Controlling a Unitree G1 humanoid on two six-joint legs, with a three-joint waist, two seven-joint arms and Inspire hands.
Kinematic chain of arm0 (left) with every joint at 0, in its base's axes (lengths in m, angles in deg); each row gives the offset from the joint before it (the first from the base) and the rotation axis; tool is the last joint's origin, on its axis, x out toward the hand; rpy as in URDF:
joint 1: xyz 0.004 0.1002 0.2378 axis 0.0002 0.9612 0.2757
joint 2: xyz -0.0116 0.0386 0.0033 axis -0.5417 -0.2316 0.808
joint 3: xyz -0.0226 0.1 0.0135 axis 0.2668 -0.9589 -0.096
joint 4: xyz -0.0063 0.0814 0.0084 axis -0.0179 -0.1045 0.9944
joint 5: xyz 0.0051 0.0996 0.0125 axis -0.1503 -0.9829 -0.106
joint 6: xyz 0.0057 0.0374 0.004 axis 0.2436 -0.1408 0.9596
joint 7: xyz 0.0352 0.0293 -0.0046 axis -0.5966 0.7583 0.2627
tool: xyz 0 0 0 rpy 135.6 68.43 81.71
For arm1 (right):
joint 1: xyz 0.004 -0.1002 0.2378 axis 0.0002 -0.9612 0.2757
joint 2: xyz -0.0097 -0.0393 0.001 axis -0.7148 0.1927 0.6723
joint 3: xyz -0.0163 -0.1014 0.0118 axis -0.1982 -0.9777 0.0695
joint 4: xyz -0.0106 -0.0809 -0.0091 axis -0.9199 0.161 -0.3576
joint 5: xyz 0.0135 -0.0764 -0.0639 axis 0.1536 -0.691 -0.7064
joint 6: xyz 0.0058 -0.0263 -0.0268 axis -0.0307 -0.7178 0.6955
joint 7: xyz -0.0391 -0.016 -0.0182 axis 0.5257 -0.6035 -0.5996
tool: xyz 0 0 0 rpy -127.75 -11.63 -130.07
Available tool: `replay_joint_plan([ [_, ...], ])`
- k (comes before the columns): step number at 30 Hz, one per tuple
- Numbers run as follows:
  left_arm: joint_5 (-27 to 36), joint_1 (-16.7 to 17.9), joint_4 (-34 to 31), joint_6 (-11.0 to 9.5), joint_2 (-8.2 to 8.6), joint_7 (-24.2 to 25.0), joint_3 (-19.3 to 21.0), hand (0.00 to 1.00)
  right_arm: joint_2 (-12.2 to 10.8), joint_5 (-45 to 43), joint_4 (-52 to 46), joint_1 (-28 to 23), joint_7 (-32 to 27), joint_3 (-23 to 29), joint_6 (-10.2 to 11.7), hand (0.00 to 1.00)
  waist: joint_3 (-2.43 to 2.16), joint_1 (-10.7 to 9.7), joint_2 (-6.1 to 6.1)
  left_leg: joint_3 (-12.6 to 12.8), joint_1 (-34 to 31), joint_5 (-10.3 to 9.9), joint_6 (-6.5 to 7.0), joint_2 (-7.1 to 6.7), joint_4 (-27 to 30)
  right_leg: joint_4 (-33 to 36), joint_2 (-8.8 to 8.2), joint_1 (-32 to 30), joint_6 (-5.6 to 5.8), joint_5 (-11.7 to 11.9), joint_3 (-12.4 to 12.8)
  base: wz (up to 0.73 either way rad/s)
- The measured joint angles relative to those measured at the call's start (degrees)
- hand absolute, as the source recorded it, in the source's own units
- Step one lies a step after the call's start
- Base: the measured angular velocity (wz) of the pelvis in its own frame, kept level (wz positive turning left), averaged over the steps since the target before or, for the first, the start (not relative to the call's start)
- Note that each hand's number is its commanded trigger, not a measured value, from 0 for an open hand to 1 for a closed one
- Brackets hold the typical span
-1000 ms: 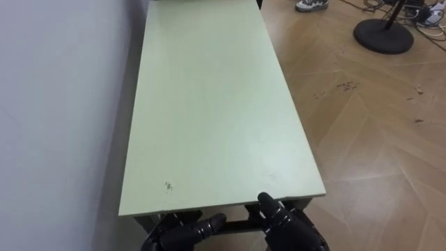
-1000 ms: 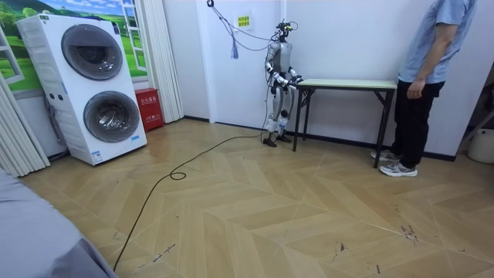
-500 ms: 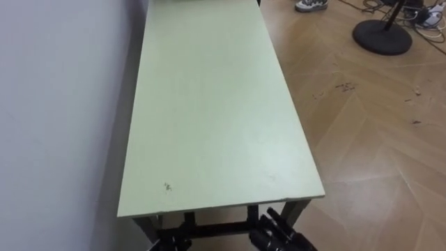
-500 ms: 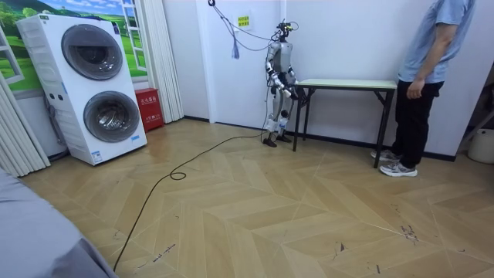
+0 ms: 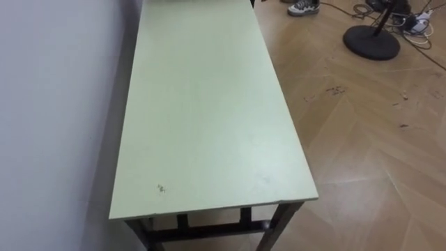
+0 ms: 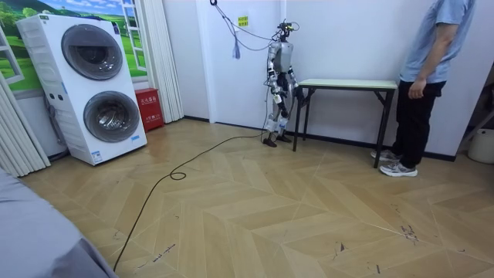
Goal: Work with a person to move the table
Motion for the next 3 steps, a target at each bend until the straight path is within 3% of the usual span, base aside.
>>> replay_joint_plan([
  [3, -1.18, -0.02, 1.26, -0.02, 0.72, -1.43, 1.77, 0.0, -0.64, -0.35, 1.62, 0.13, -0.66, 1.44, -0.05, 0.0, -0.07, -0.03, 0.03, 0.31, 0.41, -0.02, -0.08, 0.14, -0.34, -0.08, 0.06, 0.09, -0.02, 0.01, -0.03, -0.05],
])
